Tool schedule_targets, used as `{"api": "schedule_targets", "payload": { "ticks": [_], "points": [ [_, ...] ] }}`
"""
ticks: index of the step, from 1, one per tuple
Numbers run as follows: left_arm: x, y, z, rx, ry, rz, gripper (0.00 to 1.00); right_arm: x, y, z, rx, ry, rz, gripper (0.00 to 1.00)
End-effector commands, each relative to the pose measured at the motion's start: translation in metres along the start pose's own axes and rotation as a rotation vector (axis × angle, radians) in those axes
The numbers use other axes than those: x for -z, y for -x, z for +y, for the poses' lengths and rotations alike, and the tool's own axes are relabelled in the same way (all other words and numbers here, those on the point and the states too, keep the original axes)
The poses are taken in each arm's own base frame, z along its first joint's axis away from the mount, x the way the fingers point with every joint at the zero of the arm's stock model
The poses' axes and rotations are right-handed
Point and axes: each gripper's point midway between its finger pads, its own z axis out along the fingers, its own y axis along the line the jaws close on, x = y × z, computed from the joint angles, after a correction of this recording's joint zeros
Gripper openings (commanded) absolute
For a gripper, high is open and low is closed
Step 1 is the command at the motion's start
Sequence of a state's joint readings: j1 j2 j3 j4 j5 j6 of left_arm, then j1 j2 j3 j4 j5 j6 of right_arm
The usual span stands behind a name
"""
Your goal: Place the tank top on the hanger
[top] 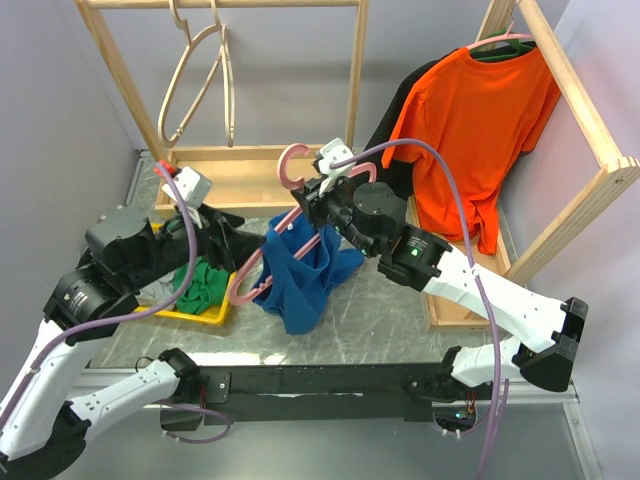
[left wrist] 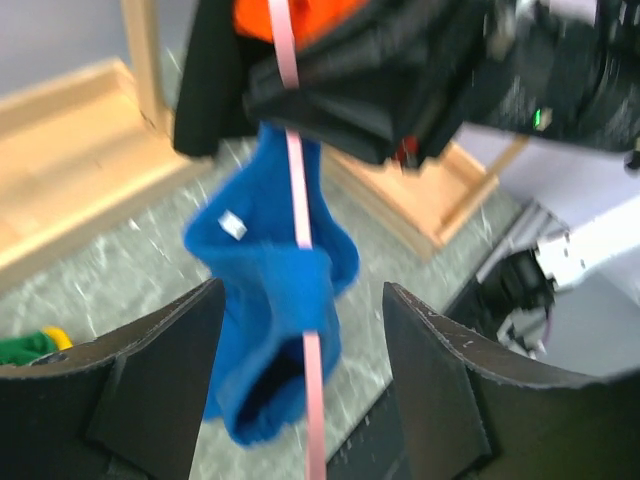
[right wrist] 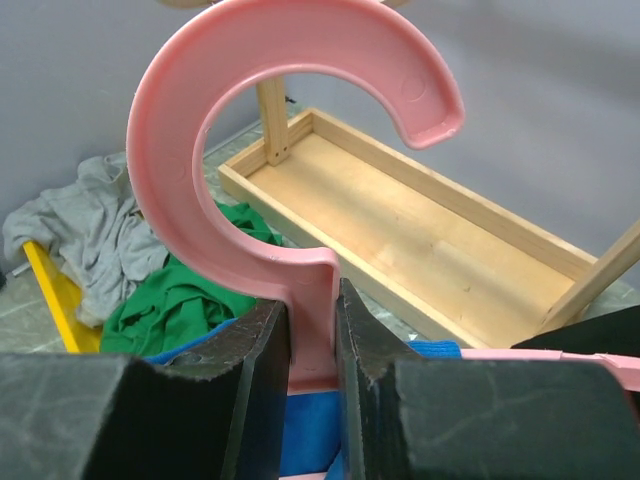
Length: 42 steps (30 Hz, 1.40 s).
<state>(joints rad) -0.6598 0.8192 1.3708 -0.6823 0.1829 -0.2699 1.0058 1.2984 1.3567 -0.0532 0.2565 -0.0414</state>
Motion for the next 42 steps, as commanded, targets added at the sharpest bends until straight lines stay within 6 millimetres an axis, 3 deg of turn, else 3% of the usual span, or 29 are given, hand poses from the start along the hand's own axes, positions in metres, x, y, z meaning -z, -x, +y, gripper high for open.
{"api": "schedule_targets", "payload": {
  "ticks": [1, 8, 13, 21, 26, 29, 30, 32, 33, 39, 42],
  "points": [
    [0.005, -0.024, -0.009, -0.002, -0.071, 0.075, 0.70, 0.006, 0.037, -0.002, -0.072, 0.015, -0.136, 0.00],
    [-0.008, -0.045, -0.002, 0.022, -0.051, 0.145, 0.69, -0.001, 0.033, -0.002, -0.071, 0.024, -0.124, 0.00],
    [-0.017, -0.044, -0.001, 0.036, -0.055, 0.143, 0.66, -0.002, 0.034, 0.002, -0.098, 0.038, -0.124, 0.00],
    [-0.030, -0.049, 0.000, 0.039, -0.063, 0.182, 0.40, -0.003, 0.033, -0.001, -0.096, 0.023, -0.119, 0.00],
    [-0.030, -0.046, 0.001, 0.033, -0.058, 0.158, 0.10, -0.004, 0.032, -0.002, -0.091, 0.019, -0.115, 0.00],
    [-0.030, -0.041, 0.003, 0.029, -0.044, 0.131, 0.01, -0.005, 0.030, -0.002, -0.088, 0.017, -0.109, 0.02],
    [-0.031, -0.042, 0.005, 0.033, -0.034, 0.126, 0.01, -0.006, 0.029, -0.002, -0.087, 0.016, -0.105, 0.06],
    [-0.031, -0.039, 0.005, 0.042, -0.030, 0.108, 0.01, -0.005, 0.029, -0.002, -0.091, 0.016, -0.103, 0.27],
    [-0.032, -0.039, 0.006, 0.045, -0.027, 0.105, 0.01, -0.003, 0.029, -0.003, -0.093, 0.010, -0.103, 0.44],
    [-0.037, -0.039, 0.007, 0.062, -0.022, 0.085, 0.01, 0.016, 0.039, -0.010, -0.129, -0.005, -0.117, 0.82],
    [-0.037, -0.041, 0.011, 0.067, -0.001, 0.080, 0.01, 0.028, 0.035, -0.011, -0.145, 0.002, -0.118, 0.92]
  ]
}}
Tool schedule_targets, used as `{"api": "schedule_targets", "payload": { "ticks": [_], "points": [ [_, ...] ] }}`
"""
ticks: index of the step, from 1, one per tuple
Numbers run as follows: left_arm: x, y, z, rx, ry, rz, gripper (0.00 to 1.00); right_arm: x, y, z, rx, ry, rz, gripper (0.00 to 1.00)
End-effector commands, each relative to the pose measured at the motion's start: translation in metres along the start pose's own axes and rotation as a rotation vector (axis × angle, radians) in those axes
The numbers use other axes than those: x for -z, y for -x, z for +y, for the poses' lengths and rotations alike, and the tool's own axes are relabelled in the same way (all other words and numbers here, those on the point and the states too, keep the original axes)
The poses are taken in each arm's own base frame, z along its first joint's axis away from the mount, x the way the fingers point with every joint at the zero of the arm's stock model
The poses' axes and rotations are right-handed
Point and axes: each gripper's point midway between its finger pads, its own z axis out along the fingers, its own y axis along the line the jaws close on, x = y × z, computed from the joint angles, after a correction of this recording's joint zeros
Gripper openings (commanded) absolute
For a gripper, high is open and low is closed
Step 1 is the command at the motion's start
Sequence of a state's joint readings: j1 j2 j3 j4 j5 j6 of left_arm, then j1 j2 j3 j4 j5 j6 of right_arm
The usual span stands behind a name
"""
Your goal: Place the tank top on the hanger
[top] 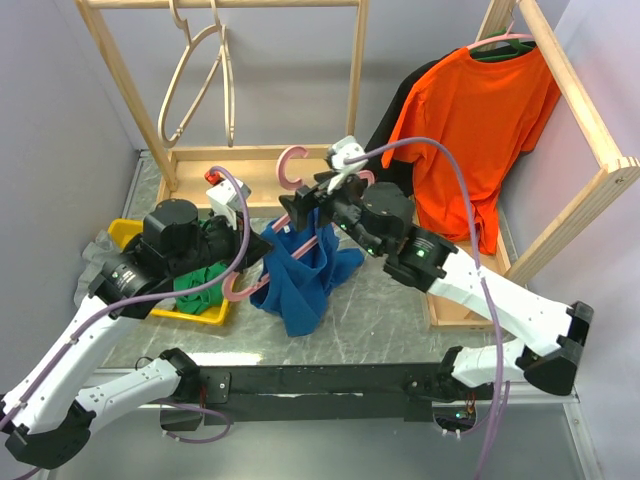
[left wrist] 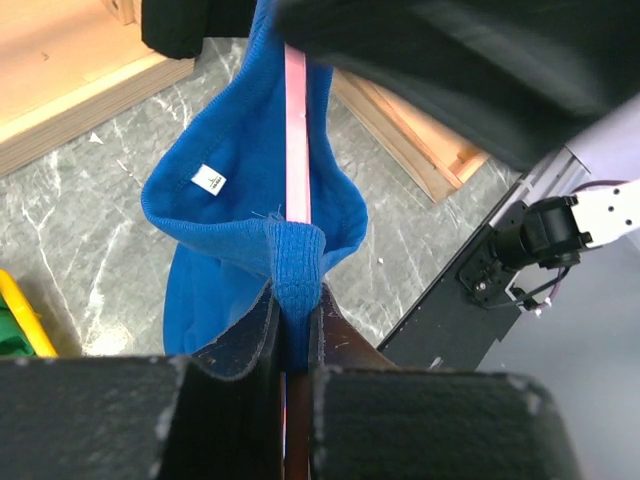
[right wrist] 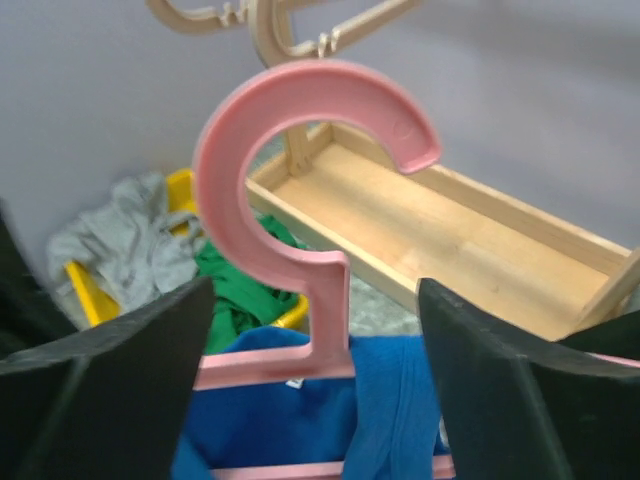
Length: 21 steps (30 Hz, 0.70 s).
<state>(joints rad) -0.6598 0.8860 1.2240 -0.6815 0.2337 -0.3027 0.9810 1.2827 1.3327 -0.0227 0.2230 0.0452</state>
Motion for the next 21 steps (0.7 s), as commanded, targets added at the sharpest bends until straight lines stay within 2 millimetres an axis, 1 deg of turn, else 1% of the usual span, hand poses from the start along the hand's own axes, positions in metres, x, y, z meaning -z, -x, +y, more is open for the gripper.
{"api": "schedule_targets", "payload": {
  "ticks": [1, 2, 3, 4, 5, 6, 7, 8, 9, 10, 11, 12, 16, 17, 19, 20, 21],
  "points": [
    [0.005, 0.032, -0.006, -0.010, -0.010, -0.139, 0.01, 0.031, 0.035, -0.008, -0.058, -0.005, -0.105, 0.93],
    [0.004, 0.030, -0.004, -0.006, -0.004, -0.138, 0.01, 0.038, 0.041, -0.009, -0.075, -0.006, -0.122, 0.94],
    [0.005, 0.031, -0.004, -0.003, 0.001, -0.143, 0.01, 0.040, 0.035, -0.010, -0.084, -0.012, -0.114, 0.94],
    [0.005, 0.031, -0.002, 0.002, 0.008, -0.150, 0.01, 0.044, 0.034, -0.012, -0.109, -0.020, -0.116, 0.94],
    [0.005, 0.031, 0.001, 0.003, 0.025, -0.155, 0.01, 0.052, 0.038, -0.016, -0.125, -0.029, -0.135, 0.94],
    [0.006, 0.032, 0.002, 0.008, 0.033, -0.161, 0.01, 0.053, 0.022, -0.018, -0.129, -0.032, -0.111, 0.93],
    [0.008, 0.033, 0.002, 0.011, 0.037, -0.169, 0.01, 0.056, 0.017, -0.018, -0.153, -0.029, -0.111, 0.93],
    [0.010, 0.036, 0.003, 0.014, 0.049, -0.181, 0.01, 0.062, 0.019, -0.023, -0.171, -0.033, -0.133, 0.93],
    [0.011, 0.037, 0.002, 0.016, 0.046, -0.185, 0.01, 0.062, 0.002, -0.027, -0.179, -0.041, -0.107, 0.92],
    [0.013, 0.039, 0.000, 0.017, 0.034, -0.191, 0.01, 0.063, -0.002, -0.028, -0.210, -0.035, -0.105, 0.91],
    [0.016, 0.041, -0.002, 0.015, 0.027, -0.196, 0.01, 0.063, -0.002, -0.030, -0.222, -0.004, -0.115, 0.89],
    [0.016, 0.042, -0.003, 0.016, 0.024, -0.195, 0.01, 0.062, -0.013, -0.030, -0.232, 0.015, -0.095, 0.88],
    [0.014, 0.043, -0.004, 0.012, 0.022, -0.180, 0.01, 0.051, -0.022, -0.026, -0.256, 0.074, -0.070, 0.83],
    [0.015, 0.045, -0.006, 0.012, 0.018, -0.180, 0.01, 0.045, -0.026, -0.025, -0.250, 0.080, -0.061, 0.83],
    [0.013, 0.044, -0.006, 0.013, 0.017, -0.174, 0.01, 0.038, -0.026, -0.024, -0.242, 0.081, -0.058, 0.82],
    [0.014, 0.046, -0.006, 0.012, 0.016, -0.177, 0.01, 0.030, -0.034, -0.024, -0.237, 0.075, -0.031, 0.82],
    [0.014, 0.046, -0.006, 0.012, 0.016, -0.177, 0.01, 0.027, -0.030, -0.024, -0.234, 0.074, -0.033, 0.81]
  ]
}}
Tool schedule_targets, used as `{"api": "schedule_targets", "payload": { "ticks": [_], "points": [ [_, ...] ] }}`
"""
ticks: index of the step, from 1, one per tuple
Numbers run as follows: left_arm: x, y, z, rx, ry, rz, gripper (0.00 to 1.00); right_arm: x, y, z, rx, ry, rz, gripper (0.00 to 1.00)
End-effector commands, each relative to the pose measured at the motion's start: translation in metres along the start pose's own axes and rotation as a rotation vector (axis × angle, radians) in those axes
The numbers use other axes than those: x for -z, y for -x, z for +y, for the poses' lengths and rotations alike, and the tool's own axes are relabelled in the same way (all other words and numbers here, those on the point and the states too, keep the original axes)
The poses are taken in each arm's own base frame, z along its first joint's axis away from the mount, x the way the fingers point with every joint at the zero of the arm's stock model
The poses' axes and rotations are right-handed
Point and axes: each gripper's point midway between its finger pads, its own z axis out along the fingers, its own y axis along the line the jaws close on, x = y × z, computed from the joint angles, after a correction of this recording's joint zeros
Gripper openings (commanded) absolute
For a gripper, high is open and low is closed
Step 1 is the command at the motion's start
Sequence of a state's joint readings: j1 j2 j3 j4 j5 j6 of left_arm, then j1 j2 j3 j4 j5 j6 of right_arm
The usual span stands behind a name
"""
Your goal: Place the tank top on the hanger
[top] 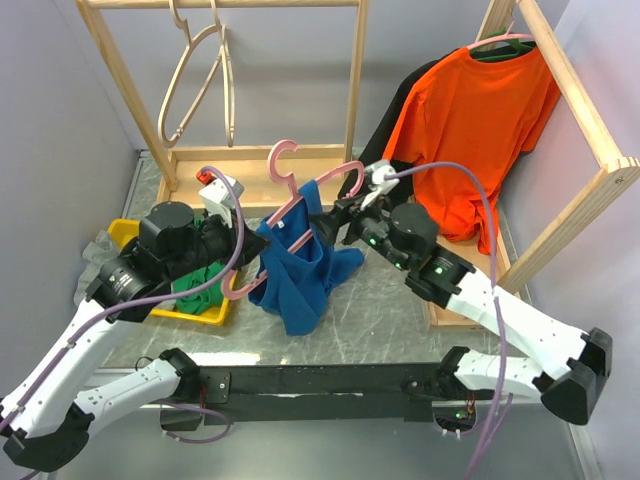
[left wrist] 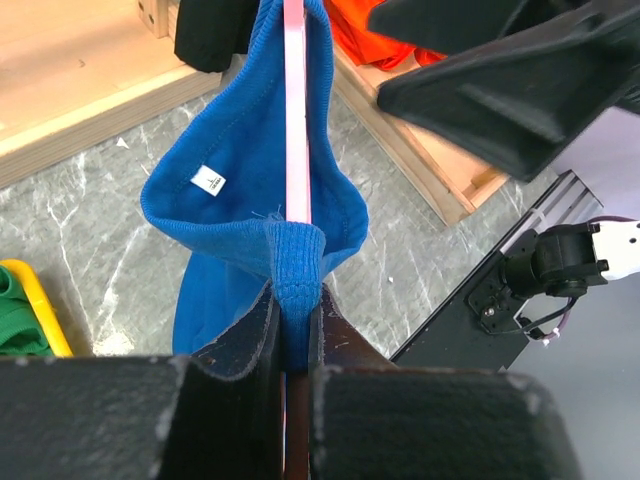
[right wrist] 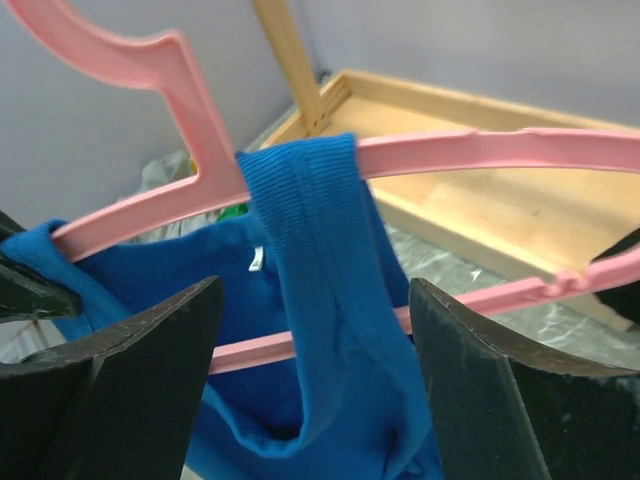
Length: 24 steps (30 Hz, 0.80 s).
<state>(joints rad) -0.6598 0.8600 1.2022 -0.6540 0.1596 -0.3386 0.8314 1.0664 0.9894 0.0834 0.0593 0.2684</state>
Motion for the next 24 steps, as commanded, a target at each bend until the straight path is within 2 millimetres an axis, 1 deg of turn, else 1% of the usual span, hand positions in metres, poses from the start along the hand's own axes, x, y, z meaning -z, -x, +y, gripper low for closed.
{"api": "schedule_targets", "payload": {
  "ticks": [1, 3, 4, 5, 7, 8, 10, 11, 13, 14, 15, 16, 17, 18, 19, 21, 24],
  "points": [
    [0.011, 0.040, -0.017, -0.014, -0.050, -0.124, 0.01, -0.016, 0.018, 0.014, -0.008, 0.058, -0.043, 0.81],
    [0.012, 0.041, -0.018, -0.013, -0.053, -0.126, 0.01, -0.022, 0.016, 0.010, -0.006, 0.050, -0.037, 0.79],
    [0.013, 0.042, -0.018, -0.015, -0.050, -0.127, 0.01, -0.024, 0.016, 0.005, -0.012, 0.041, -0.038, 0.76],
    [0.013, 0.042, -0.017, -0.014, -0.047, -0.125, 0.01, -0.026, 0.016, 0.003, -0.017, 0.046, -0.038, 0.71],
    [0.015, 0.042, -0.018, -0.014, -0.047, -0.125, 0.01, -0.027, 0.017, -0.005, -0.033, 0.038, -0.044, 0.63],
    [0.016, 0.041, -0.018, -0.014, -0.049, -0.125, 0.01, -0.027, 0.020, -0.005, -0.036, 0.049, -0.053, 0.53],
    [0.016, 0.041, -0.018, -0.016, -0.047, -0.120, 0.01, -0.028, 0.024, -0.008, -0.043, 0.041, -0.060, 0.39],
    [0.016, 0.040, -0.017, -0.016, -0.043, -0.118, 0.01, -0.029, 0.025, -0.012, -0.046, 0.031, -0.060, 0.25],
    [0.016, 0.040, -0.017, -0.017, -0.041, -0.116, 0.01, -0.028, 0.034, -0.013, -0.050, 0.028, -0.074, 0.14],
    [0.017, 0.040, -0.017, -0.020, -0.042, -0.114, 0.01, -0.027, 0.043, -0.012, -0.053, 0.027, -0.089, 0.07],
    [0.017, 0.041, -0.017, -0.020, -0.043, -0.117, 0.01, -0.027, 0.047, -0.015, -0.055, 0.006, -0.098, 0.05],
    [0.017, 0.041, -0.017, -0.020, -0.041, -0.118, 0.01, -0.028, 0.047, -0.019, -0.061, -0.017, -0.089, 0.03],
    [0.017, 0.041, -0.016, -0.023, -0.040, -0.118, 0.01, -0.027, 0.058, -0.019, -0.064, -0.025, -0.106, 0.01],
    [0.018, 0.042, -0.016, -0.020, -0.035, -0.124, 0.01, -0.027, 0.062, -0.025, -0.070, -0.058, -0.113, 0.00],
    [0.019, 0.042, -0.016, -0.019, -0.035, -0.129, 0.01, -0.028, 0.062, -0.027, -0.073, -0.074, -0.104, 0.00],
    [0.019, 0.044, -0.015, -0.018, -0.026, -0.140, 0.01, -0.026, 0.070, -0.032, -0.091, -0.102, -0.121, 0.00],
    [0.021, 0.050, -0.011, -0.011, -0.002, -0.173, 0.01, -0.022, 0.070, -0.029, -0.108, -0.086, -0.122, 0.00]
  ]
}}
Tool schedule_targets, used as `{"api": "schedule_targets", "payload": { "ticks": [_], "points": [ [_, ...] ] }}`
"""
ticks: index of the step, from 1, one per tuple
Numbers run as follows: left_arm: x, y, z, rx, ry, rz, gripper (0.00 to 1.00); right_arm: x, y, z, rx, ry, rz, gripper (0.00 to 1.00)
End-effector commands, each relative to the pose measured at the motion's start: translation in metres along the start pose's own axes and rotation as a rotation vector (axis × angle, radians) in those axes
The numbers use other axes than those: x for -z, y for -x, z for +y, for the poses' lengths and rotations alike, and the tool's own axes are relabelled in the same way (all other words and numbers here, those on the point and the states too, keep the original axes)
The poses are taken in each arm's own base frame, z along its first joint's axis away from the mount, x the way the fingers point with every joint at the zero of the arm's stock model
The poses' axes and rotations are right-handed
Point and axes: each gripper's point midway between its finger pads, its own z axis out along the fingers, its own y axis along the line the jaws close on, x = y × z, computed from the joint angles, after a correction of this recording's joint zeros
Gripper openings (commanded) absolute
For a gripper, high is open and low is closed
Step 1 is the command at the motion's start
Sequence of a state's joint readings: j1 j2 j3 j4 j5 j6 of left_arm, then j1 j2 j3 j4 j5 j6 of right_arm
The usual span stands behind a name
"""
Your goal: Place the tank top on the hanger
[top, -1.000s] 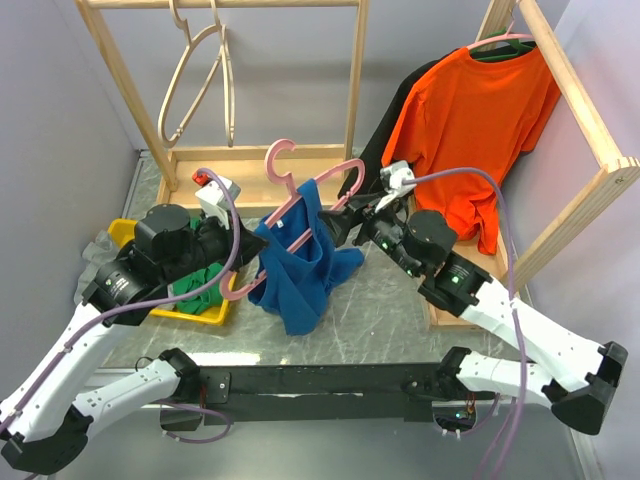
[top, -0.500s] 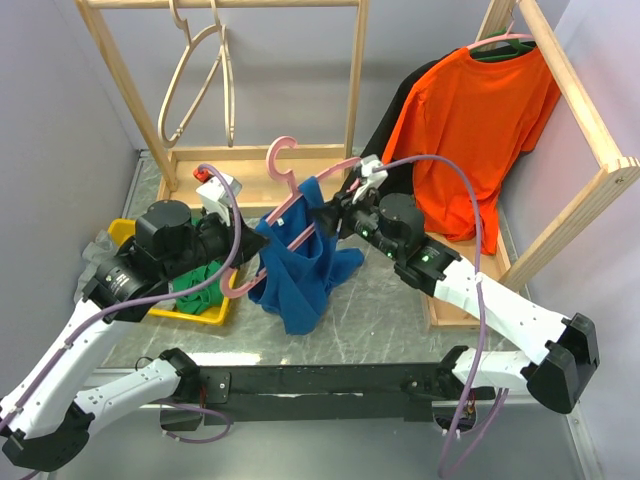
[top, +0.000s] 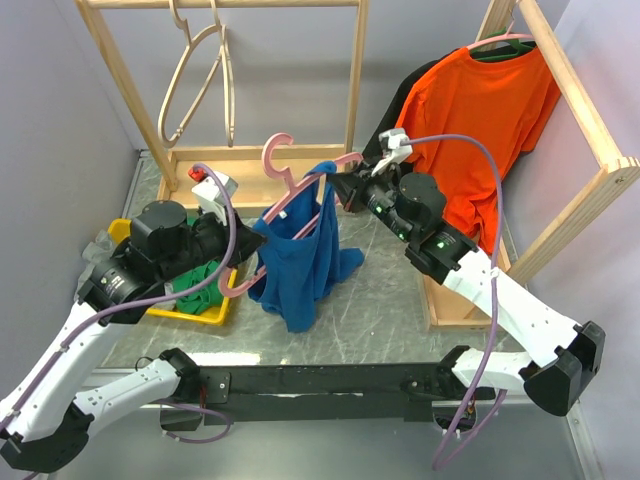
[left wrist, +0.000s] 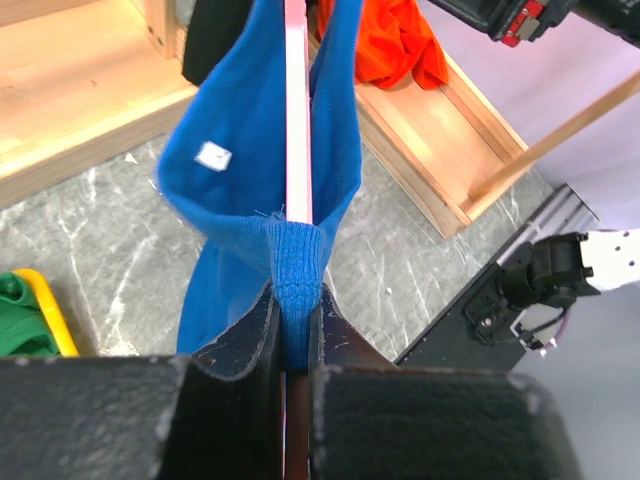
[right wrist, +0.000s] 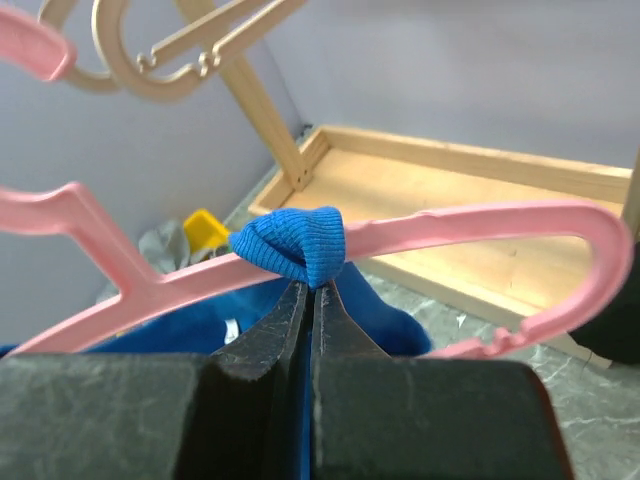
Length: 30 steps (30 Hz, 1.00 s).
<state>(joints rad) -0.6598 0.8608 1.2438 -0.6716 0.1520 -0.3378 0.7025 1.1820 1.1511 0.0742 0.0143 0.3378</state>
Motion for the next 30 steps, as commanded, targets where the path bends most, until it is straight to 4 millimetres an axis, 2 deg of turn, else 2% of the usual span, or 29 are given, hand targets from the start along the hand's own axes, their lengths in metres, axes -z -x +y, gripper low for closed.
{"api": "schedule_targets", "payload": {
  "ticks": [1, 7, 9, 10, 11, 12, 13, 14, 15, 16, 17, 18, 19, 20, 21, 23, 25, 28, 30],
  "points": [
    [0.015, 0.042, -0.006, -0.004, 0.006, -0.162, 0.01, 0.005, 0.025, -0.002, -0.046, -0.031, -0.059, 0.00],
    [0.023, 0.072, -0.005, 0.013, 0.042, -0.272, 0.01, 0.015, 0.020, 0.001, -0.056, -0.006, -0.052, 0.01],
    [0.021, 0.078, -0.006, 0.011, 0.041, -0.284, 0.01, 0.017, 0.019, 0.003, -0.059, 0.003, -0.052, 0.11],
    [0.024, 0.085, -0.009, 0.008, 0.034, -0.298, 0.01, 0.018, 0.021, 0.003, -0.055, 0.002, -0.055, 0.20],
    [0.024, 0.087, -0.010, 0.003, 0.033, -0.292, 0.01, 0.018, 0.027, 0.005, -0.052, 0.004, -0.064, 0.39],
    [0.019, 0.089, -0.009, -0.004, 0.041, -0.283, 0.01, 0.019, 0.032, 0.007, -0.042, 0.009, -0.067, 0.49],
    [0.024, 0.101, -0.013, -0.012, 0.037, -0.305, 0.01, 0.018, 0.032, 0.007, -0.035, 0.003, -0.055, 0.56],
    [0.025, 0.105, -0.013, -0.016, 0.044, -0.310, 0.01, 0.019, 0.047, 0.013, -0.033, 0.016, -0.079, 0.64],
    [0.021, 0.109, -0.012, -0.028, 0.052, -0.303, 0.01, 0.021, 0.055, 0.014, -0.026, 0.012, -0.094, 0.66],
    [0.029, 0.125, -0.018, -0.036, 0.047, -0.335, 0.01, 0.022, 0.064, 0.016, -0.024, 0.013, -0.113, 0.68],
    [0.022, 0.130, -0.018, -0.044, 0.053, -0.323, 0.01, 0.027, 0.075, 0.019, -0.024, 0.013, -0.130, 0.72],
    [0.033, 0.145, -0.024, -0.063, 0.047, -0.350, 0.01, 0.029, 0.083, 0.018, -0.024, -0.001, -0.150, 0.74],
    [0.035, 0.153, -0.023, -0.068, 0.064, -0.365, 0.01, 0.035, 0.094, 0.021, -0.028, 0.001, -0.177, 0.75],
    [0.029, 0.158, -0.020, -0.073, 0.081, -0.361, 0.01, 0.040, 0.104, 0.023, -0.028, 0.003, -0.201, 0.77],
    [0.039, 0.173, -0.024, -0.088, 0.084, -0.397, 0.01, 0.043, 0.111, 0.024, -0.031, 0.001, -0.218, 0.78],
    [0.034, 0.184, -0.025, -0.099, 0.092, -0.402, 0.01, 0.053, 0.127, 0.028, -0.038, 0.007, -0.259, 0.79],
    [0.042, 0.201, -0.029, -0.108, 0.093, -0.445, 0.01, 0.062, 0.137, 0.031, -0.044, 0.016, -0.292, 0.79],
    [0.040, 0.211, -0.031, -0.113, 0.091, -0.472, 0.01, 0.071, 0.140, 0.033, -0.053, 0.023, -0.308, 0.80],
    [0.031, 0.207, -0.026, -0.109, 0.110, -0.456, 0.01, 0.072, 0.133, 0.030, -0.056, 0.018, -0.297, 0.80]
  ]
}}
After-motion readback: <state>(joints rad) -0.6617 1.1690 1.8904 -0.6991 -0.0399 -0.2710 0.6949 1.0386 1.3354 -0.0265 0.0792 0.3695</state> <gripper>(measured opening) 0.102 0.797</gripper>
